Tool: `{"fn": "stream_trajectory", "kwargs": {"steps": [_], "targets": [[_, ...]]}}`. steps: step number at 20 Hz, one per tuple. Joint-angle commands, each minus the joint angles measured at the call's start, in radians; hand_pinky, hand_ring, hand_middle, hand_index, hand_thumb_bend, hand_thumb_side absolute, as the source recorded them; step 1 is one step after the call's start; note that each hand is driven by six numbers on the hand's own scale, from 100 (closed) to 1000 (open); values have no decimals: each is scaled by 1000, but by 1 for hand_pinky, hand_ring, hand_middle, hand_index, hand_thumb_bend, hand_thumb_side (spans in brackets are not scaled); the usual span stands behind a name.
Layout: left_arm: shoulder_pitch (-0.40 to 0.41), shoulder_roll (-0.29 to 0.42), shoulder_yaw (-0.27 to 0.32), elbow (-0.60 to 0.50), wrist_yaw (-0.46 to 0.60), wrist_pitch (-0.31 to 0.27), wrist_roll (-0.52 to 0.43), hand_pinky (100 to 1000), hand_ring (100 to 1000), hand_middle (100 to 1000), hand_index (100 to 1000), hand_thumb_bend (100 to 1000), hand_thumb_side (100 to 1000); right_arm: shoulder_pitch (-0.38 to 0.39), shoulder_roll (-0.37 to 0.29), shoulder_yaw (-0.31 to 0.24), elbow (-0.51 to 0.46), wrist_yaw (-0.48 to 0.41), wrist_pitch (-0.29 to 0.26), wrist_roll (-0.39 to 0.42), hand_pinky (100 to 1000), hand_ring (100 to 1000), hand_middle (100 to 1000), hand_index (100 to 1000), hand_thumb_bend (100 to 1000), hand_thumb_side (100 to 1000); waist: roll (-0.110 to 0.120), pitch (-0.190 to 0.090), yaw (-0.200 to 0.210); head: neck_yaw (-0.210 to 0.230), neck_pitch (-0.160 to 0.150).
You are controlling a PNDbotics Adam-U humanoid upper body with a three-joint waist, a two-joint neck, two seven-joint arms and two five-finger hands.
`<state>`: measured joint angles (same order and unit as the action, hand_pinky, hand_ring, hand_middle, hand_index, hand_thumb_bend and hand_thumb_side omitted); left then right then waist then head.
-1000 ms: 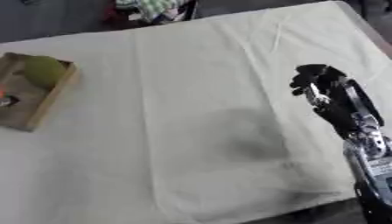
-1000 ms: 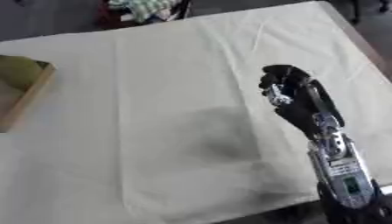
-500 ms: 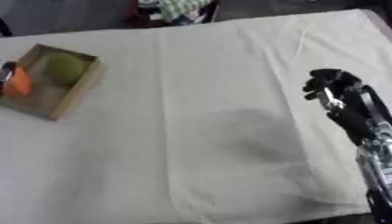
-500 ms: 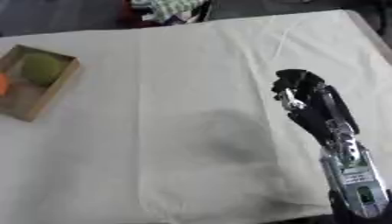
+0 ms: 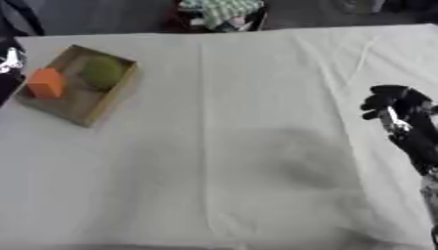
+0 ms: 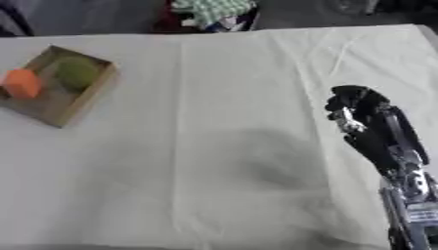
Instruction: Pick up objects on the table and place them in the box.
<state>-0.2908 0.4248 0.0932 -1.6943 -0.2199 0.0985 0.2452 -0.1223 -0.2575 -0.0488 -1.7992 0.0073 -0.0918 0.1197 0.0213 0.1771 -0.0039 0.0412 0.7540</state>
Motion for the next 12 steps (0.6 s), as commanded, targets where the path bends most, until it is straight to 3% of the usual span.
{"fn": "stream_trajectory", "kwargs": {"steps": [1, 6, 12], "targets": [[8, -23, -13, -43, 61, -20, 17, 566, 486, 493, 664, 100, 665, -6, -6, -2, -8, -6, -1, 4, 612, 653, 586, 728, 100, 466, -2, -17, 0, 35, -14], [28, -66, -36, -58, 100, -44, 20, 560, 480, 484, 650, 100, 660, -7, -5, 1, -8, -7, -2, 8, 612, 652, 586, 728, 100, 466, -4, -18, 0, 60, -29], [41, -107, -55, -60, 119, -58, 21, 547, 458, 464, 629, 100, 666, -6, -1, 2, -7, -6, 0, 10, 612, 653, 585, 728, 100, 467, -4, -14, -2, 43, -24]]}}
